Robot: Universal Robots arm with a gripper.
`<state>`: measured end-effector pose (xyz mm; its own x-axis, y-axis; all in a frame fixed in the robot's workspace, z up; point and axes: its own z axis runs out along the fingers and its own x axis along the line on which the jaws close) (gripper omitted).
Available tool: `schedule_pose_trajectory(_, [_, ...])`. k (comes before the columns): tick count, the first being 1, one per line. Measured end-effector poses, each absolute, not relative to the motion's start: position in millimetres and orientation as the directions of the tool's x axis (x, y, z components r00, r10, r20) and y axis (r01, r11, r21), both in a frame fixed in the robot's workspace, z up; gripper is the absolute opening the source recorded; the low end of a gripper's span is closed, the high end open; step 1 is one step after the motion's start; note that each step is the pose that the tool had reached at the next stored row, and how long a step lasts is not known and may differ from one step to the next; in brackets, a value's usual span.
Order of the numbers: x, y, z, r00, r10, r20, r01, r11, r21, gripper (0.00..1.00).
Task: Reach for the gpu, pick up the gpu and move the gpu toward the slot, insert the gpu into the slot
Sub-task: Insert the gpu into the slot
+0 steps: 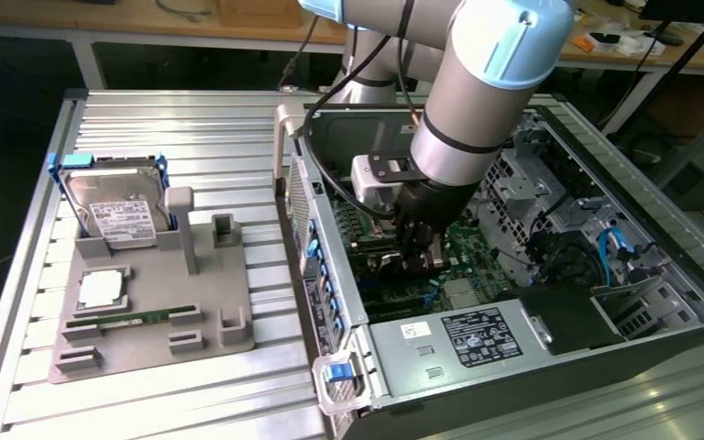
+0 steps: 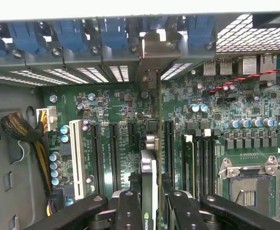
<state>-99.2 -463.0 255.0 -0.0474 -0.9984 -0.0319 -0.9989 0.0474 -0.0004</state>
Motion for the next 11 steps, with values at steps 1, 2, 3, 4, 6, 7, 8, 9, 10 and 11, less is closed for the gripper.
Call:
schedule_pose_trajectory(1, [-99.2, -463.0, 255.0, -0.047, -0.998, -0.032, -0.999, 0.047, 0.000, 0.27])
schedule_pose_trajectory(2, [-99.2, -463.0, 255.0, -0.047, -0.998, -0.032, -0.999, 0.047, 0.000, 0.27])
schedule_pose_trajectory(3, [-99.2, -462.9, 255.7, -0.047, -0.998, -0.032, -0.999, 0.047, -0.001, 0.27])
schedule_pose_trajectory(4, [-99.1, -462.8, 257.0, -0.047, -0.998, -0.034, -0.999, 0.048, -0.001, 0.27])
schedule_pose_trajectory(6, [-99.1, -462.9, 259.6, -0.047, -0.998, -0.033, -0.999, 0.047, -0.001, 0.27])
schedule_pose_trajectory(7, [-99.1, -463.0, 260.0, -0.047, -0.998, -0.032, -0.999, 0.047, -0.001, 0.27])
schedule_pose_trajectory(8, [-99.1, -463.0, 260.1, -0.047, -0.998, -0.032, -0.999, 0.047, -0.001, 0.27])
schedule_pose_trajectory(9, [-99.1, -463.0, 260.1, -0.047, -0.998, -0.032, -0.999, 0.047, -0.001, 0.27])
schedule_pose_trajectory(10, [-99.2, -463.0, 260.1, -0.047, -0.998, -0.032, -0.999, 0.047, -0.001, 0.27])
schedule_pose_trajectory(11, [-99.2, -463.0, 260.1, -0.047, -0.998, -0.032, -0.999, 0.047, -0.001, 0.27])
